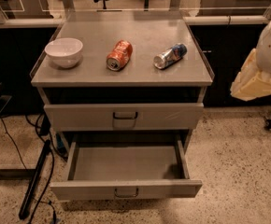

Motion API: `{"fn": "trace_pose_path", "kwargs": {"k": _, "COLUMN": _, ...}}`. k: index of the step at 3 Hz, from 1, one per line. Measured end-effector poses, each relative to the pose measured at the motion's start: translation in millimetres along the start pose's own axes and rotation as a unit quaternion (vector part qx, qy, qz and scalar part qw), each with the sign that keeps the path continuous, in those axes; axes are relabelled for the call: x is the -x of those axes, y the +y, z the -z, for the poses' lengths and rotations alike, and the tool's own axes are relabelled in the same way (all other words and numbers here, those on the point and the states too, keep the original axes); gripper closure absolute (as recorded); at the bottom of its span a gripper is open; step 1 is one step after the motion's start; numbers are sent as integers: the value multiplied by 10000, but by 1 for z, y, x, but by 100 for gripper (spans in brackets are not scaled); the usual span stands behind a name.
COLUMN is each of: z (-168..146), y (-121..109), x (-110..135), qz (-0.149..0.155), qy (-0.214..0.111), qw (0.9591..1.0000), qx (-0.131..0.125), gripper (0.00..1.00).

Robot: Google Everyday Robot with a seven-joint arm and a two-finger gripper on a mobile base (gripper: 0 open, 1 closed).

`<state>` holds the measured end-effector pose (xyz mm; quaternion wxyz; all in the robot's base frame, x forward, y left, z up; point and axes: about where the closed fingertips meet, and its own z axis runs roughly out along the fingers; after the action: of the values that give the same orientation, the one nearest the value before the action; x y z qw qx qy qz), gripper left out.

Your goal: Close middle drawer

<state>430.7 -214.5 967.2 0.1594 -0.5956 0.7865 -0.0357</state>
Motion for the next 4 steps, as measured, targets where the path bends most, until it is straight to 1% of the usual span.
{"fn": "trace_pose_path", "kwargs": {"k": 1, "z": -31, "y": 25, "x": -6, "qz": -227, "qy": 101, "qw": 9996, "qx": 91, "gripper": 100}}
{"fn": "trace_pose_path", "kwargs": {"k": 2, "z": -98, "y": 60, "x": -21, "qz": -514, "qy": 277, "qw": 9969, "qx": 523, "gripper": 100}}
{"fn": "trace_pose_path", "kwargs": {"k": 3, "z": -100, "y": 62, "x": -21, "qz": -508, "qy": 277, "qw": 9968, "qx": 545, "gripper": 100}}
{"fn": "trace_pose_path", "kwargs": {"k": 4, "z": -131, "y": 71, "x": -27, "qz": -598, "qy": 326, "qw": 9958, "qx": 614, "gripper": 100}}
